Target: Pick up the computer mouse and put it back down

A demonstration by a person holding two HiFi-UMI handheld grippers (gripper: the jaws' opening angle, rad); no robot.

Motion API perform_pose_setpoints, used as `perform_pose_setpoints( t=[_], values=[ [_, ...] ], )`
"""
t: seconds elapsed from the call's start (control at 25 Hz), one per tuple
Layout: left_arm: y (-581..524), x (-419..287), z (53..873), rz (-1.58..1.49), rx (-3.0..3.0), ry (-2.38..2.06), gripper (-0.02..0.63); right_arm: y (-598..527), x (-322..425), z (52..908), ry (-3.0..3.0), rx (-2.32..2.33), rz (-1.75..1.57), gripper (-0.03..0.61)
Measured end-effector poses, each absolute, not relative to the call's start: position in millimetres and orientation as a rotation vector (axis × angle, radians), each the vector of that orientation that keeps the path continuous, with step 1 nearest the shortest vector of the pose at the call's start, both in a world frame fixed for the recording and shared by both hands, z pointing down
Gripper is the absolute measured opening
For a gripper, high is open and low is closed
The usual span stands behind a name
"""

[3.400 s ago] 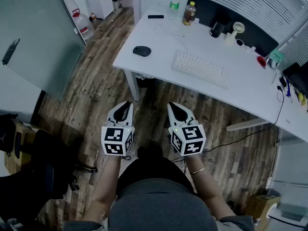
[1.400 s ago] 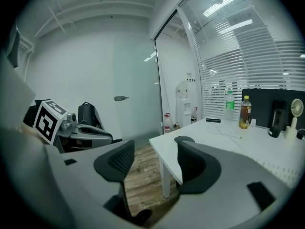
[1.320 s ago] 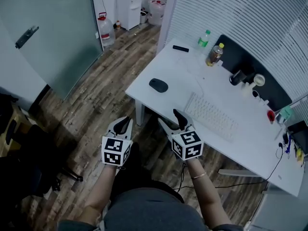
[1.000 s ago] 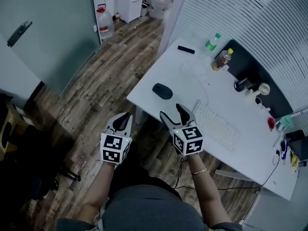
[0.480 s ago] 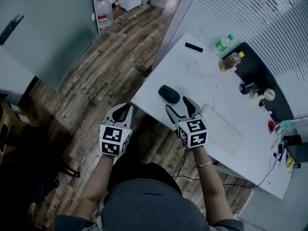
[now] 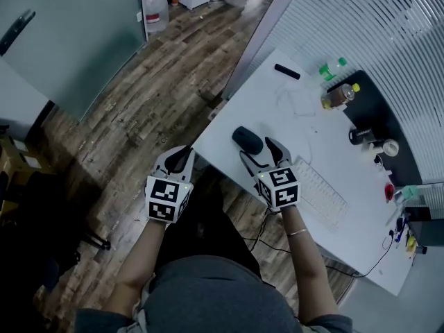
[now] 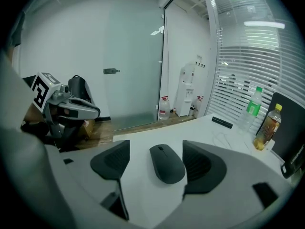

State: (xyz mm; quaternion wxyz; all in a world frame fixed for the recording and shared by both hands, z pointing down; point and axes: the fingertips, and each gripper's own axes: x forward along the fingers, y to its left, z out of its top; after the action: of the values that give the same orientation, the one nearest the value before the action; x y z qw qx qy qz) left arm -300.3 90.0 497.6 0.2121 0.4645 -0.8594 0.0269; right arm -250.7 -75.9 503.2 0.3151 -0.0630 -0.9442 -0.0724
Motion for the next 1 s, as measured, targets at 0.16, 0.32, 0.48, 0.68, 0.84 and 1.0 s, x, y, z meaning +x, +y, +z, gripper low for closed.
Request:
perform_pose_setpoints(
  t=[0.16, 0.32, 0.48, 0.68, 0.84, 1.0],
  values=[
    [92, -311, 497, 0.067, 1.231, -2.418, 0.044, -78, -263, 511, -2.455, -0.236, -0.225, 0.341],
    [91, -317, 497, 0.055, 1.173, -2.437, 0.044, -74, -274, 521, -2.410, -0.336, -0.251, 0.345],
    [85, -318, 498, 0.052, 1.128, -2.451, 0.044, -73, -281, 535, -2.358, -0.418, -0.269, 0.353],
    [80, -317, 501, 0.049, 1.067, -2.462, 0.044, -78, -285, 553, -2.308, -0.495, -0.281, 0.351],
    [80, -317, 506, 0.041, 1.001, -2.472, 0.044, -80, -287, 568, -2.265, -0.547, -0.275, 0.351],
    [82, -317, 511, 0.037, 0.943, -2.477, 0.044, -82, -287, 578, -2.237, -0.586, -0.262, 0.345]
  ],
)
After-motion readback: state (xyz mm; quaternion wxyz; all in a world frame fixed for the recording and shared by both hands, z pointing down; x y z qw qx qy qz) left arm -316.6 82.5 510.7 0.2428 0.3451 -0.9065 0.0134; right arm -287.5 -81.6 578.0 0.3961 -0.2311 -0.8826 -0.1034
